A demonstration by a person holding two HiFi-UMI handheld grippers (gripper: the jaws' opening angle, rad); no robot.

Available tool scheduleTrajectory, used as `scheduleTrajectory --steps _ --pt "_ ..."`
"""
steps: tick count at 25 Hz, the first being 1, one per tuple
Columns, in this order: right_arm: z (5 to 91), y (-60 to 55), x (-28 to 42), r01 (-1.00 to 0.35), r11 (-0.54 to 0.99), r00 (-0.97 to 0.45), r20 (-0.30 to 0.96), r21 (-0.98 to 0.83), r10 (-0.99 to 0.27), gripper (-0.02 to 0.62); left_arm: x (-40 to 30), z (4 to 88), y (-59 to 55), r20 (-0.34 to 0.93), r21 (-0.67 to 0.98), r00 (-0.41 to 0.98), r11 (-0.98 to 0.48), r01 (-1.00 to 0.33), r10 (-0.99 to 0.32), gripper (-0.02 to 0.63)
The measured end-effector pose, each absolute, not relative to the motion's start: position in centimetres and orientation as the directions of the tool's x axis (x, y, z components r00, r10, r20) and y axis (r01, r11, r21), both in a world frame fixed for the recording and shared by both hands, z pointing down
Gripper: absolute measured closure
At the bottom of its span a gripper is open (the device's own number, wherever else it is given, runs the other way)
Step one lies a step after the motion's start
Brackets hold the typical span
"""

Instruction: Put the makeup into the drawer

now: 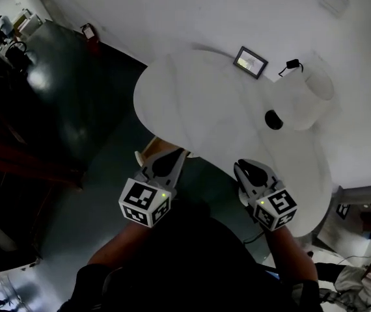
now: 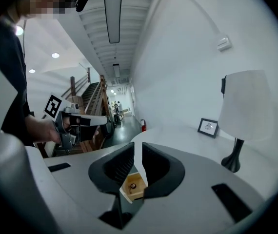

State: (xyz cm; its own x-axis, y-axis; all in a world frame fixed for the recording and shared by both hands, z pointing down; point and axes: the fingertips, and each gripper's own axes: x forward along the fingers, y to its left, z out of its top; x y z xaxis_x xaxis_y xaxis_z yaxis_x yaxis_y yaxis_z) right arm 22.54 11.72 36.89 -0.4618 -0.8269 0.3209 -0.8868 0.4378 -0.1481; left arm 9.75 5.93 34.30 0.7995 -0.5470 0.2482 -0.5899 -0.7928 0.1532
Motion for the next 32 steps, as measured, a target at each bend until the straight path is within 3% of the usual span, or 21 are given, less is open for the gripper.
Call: scheduleTrajectory --steps 14,19,32 --pt "29.4 13.1 25.3 -0.949 0.265 -0.291 0.15 -0.168 -0.945 0.558 14.8 27.2 6.3 0.198 0.089 0.94 -0.95 -0.298 -0.277 0.595" --pt "28.0 13.5 24.4 -0.966 0.249 -0.257 0.127 -0.073 -0.958 0.561 15.3 25.7 6.4 0.154 0.036 0.954 -0.964 -0.264 -0.256 0.595" --pt "26.3 12.5 22.9 -0.967 0.253 -0.254 0.083 -0.025 -0.964 0.578 14.1 25.3 6.1 0.129 0.054 0.965 -0.97 -0.239 -0.23 0.595"
